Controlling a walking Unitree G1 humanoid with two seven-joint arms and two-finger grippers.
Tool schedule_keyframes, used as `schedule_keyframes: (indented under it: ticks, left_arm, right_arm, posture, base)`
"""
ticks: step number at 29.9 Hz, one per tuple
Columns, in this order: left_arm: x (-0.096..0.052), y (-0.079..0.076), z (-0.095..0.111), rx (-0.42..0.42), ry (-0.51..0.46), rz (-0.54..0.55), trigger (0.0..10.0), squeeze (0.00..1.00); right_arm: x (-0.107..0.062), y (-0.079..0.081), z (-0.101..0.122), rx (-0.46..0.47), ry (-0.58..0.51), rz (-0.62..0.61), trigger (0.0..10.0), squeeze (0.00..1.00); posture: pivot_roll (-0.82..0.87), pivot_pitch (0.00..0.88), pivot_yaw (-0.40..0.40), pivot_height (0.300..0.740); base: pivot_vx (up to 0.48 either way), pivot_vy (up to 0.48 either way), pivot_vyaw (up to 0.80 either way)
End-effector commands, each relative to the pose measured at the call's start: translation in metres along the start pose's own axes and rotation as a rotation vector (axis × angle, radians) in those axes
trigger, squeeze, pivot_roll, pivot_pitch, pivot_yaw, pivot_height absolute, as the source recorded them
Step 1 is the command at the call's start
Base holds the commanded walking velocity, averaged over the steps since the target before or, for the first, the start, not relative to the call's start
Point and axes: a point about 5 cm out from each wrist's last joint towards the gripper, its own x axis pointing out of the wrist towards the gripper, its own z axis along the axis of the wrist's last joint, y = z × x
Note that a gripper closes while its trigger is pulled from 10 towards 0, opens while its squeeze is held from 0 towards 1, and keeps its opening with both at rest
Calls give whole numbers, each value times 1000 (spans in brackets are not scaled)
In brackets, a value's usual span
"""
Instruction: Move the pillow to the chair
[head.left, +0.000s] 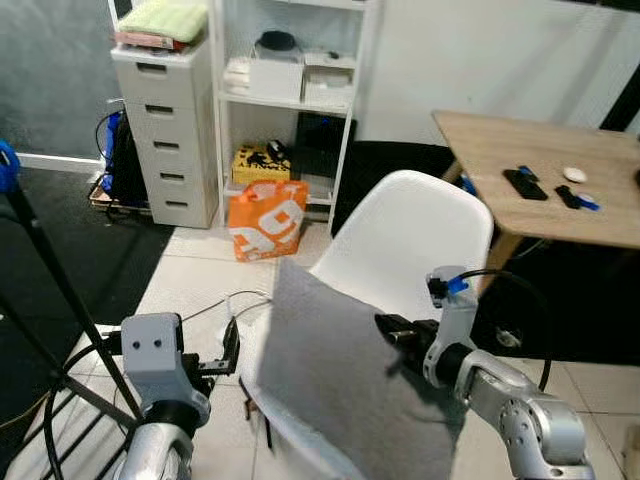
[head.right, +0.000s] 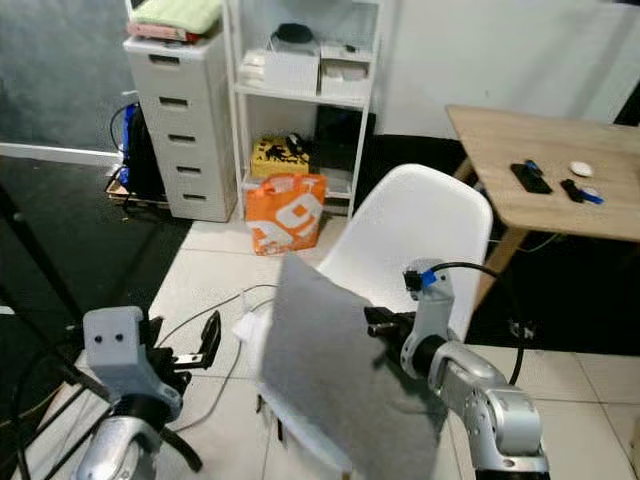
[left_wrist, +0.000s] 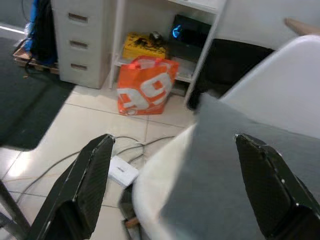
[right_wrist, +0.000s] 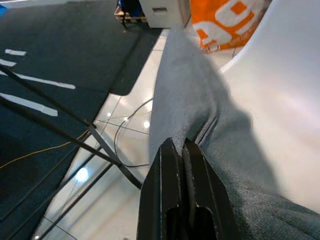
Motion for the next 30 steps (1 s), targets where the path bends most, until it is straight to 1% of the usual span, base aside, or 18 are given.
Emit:
schedule_keyframes:
  ticks: [1,4,16,18,21,23,25,30]
  left_arm:
    - [1,-5,0,-7,2,-23,10000,0]
    - [1,-5,0,-7,2,-22,10000,0]
    - [1,-5,1,-5,-2,-26,10000,0]
    - [3,-4,4,11,-14,-52,10000,0]
    - [3,-4,6,16,-19,-59,10000,0]
    - [7,-3,10,15,-33,-61,10000,0]
    - [10,-2,13,17,-47,-57,10000,0]
    - [13,1,16,23,-58,-44,10000,0]
  right_arm:
    - [-3,-1,11,-18,-40,1,10000,0]
    - [-3,-1,11,-17,-40,0,10000,0]
    - [-2,-3,11,-31,-11,-16,10000,0]
    - [-1,-5,13,-10,-22,-30,10000,0]
    - [-1,-6,14,-3,-28,-32,10000,0]
    - [0,-4,16,-22,-29,-25,10000,0]
    - [1,-3,13,-49,5,-27,10000,0]
    - [2,-4,12,-49,27,-37,10000,0]
  posture:
    - [-151,39,-108,740]
    - [-151,39,-108,740]
    - [-152,42,-107,740]
    - [-153,47,-107,740]
    - [-153,47,-107,740]
    - [-156,49,-102,740]
    - [-158,50,-101,735]
    - [-157,52,-101,721]
  base:
    - [390,0,-656]
    - [390,0,-656]
    - [0,0,-646]
    - [0,0,-644]
    - [0,0,-556]
    - [0,0,0]
    - [0,0,0]
    - [0,0,0]
